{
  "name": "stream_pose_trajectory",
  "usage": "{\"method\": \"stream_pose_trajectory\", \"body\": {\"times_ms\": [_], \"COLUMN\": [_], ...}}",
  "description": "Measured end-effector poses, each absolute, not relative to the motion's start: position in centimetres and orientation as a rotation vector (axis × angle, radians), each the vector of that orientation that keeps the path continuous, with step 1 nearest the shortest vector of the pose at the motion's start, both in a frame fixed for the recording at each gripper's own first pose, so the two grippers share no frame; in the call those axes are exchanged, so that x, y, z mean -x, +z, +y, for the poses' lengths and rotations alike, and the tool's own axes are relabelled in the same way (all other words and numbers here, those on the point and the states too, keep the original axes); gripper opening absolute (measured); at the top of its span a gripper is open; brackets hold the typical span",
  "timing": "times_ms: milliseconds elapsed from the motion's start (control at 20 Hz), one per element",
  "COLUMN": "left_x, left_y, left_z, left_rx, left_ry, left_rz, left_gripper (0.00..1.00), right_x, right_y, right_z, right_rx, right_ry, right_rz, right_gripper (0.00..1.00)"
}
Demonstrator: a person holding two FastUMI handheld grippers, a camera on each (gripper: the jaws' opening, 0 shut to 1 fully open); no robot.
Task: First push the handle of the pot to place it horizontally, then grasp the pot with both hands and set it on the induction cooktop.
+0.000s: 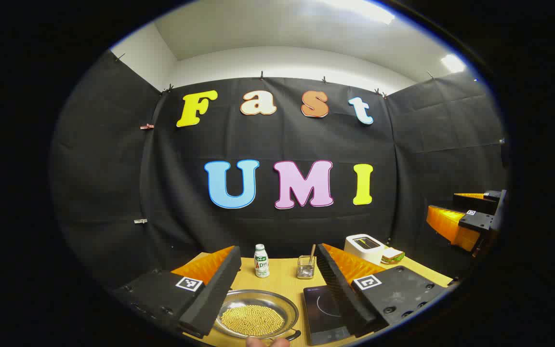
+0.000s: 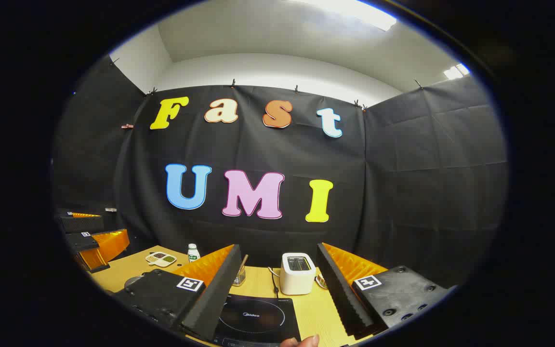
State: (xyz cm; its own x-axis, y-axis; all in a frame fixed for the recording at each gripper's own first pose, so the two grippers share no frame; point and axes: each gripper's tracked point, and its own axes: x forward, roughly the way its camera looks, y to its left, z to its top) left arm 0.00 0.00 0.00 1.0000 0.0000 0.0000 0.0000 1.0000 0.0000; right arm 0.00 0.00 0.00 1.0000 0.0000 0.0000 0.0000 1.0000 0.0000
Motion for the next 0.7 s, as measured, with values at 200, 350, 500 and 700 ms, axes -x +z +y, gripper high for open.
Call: {"method": "stream_pose_trajectory", "body": {"times_ms": [200,350,500,700], "left_x": [-0.07,-0.11,-0.23,-0.44], "left_y": [0.1,-0.04,-0.01,0.01], "left_z": [0.27,0.35,0.49,0.57], "left_rx": [0.0,0.004,0.0,0.001], "left_ry": [0.004,0.004,0.005,0.004], "left_rz": [-0.004,-0.005,-0.004,-0.006], "left_gripper": [0.98,0.98,0.98,0.98], "right_x": [-0.09,-0.24,-0.3,-0.48], "right_y": [-0.15,-0.19,-0.28,-0.26], "right_z": [0.31,0.33,0.48,0.4], "right_rx": [0.009,0.005,0.011,0.006], "right_ry": [0.001,0.001,0.002,-0.001], "right_rz": [0.0,-0.004,-0.005,-0.005], "right_gripper": [0.97,0.97,0.97,0.97]}}
